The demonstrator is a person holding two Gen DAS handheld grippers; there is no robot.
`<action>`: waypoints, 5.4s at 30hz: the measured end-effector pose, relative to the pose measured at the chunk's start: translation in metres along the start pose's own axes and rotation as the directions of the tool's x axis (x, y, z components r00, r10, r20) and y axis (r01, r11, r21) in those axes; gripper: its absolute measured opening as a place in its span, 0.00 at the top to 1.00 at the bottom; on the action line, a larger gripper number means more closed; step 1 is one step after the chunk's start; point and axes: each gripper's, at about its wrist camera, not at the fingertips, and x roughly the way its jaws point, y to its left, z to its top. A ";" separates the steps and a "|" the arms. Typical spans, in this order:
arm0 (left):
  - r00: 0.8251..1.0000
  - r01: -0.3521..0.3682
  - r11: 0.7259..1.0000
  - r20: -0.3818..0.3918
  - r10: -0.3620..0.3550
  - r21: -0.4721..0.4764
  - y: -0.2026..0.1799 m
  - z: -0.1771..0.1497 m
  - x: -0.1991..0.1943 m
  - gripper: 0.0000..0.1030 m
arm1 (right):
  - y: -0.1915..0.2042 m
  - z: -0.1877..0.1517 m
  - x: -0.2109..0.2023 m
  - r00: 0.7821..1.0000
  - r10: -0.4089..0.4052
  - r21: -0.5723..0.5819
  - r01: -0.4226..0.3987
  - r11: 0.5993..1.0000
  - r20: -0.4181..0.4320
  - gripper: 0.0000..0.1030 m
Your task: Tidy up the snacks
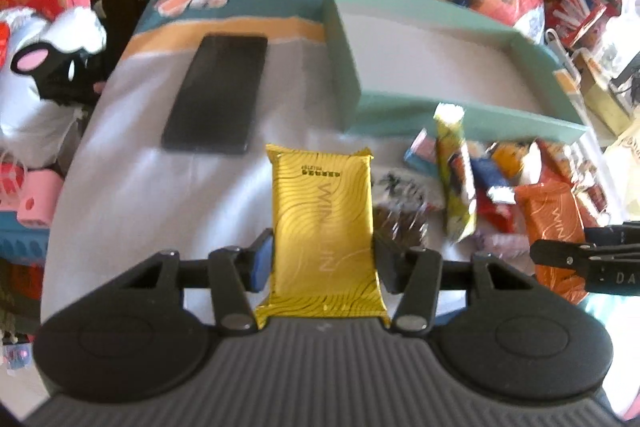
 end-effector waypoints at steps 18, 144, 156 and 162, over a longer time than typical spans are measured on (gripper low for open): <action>0.997 -0.044 0.998 0.064 0.041 0.054 -0.075 0.200 0.091 0.50 | -0.183 0.198 0.049 0.986 -0.056 0.146 0.033 0.989 0.157 0.53; 0.992 -0.108 0.988 0.072 0.100 0.112 -0.093 0.153 0.094 0.00 | -0.198 0.151 0.048 0.967 -0.035 0.202 -0.018 0.979 0.253 0.00; 0.997 -0.065 0.994 0.052 0.061 0.083 -0.096 0.098 0.054 0.00 | -0.185 0.099 0.009 0.974 -0.003 0.242 -0.053 0.969 0.226 0.00; 0.998 -0.057 0.996 0.005 0.056 0.062 -0.093 0.061 0.051 0.00 | -0.180 0.068 -0.001 0.978 0.016 0.255 -0.070 0.964 0.207 0.00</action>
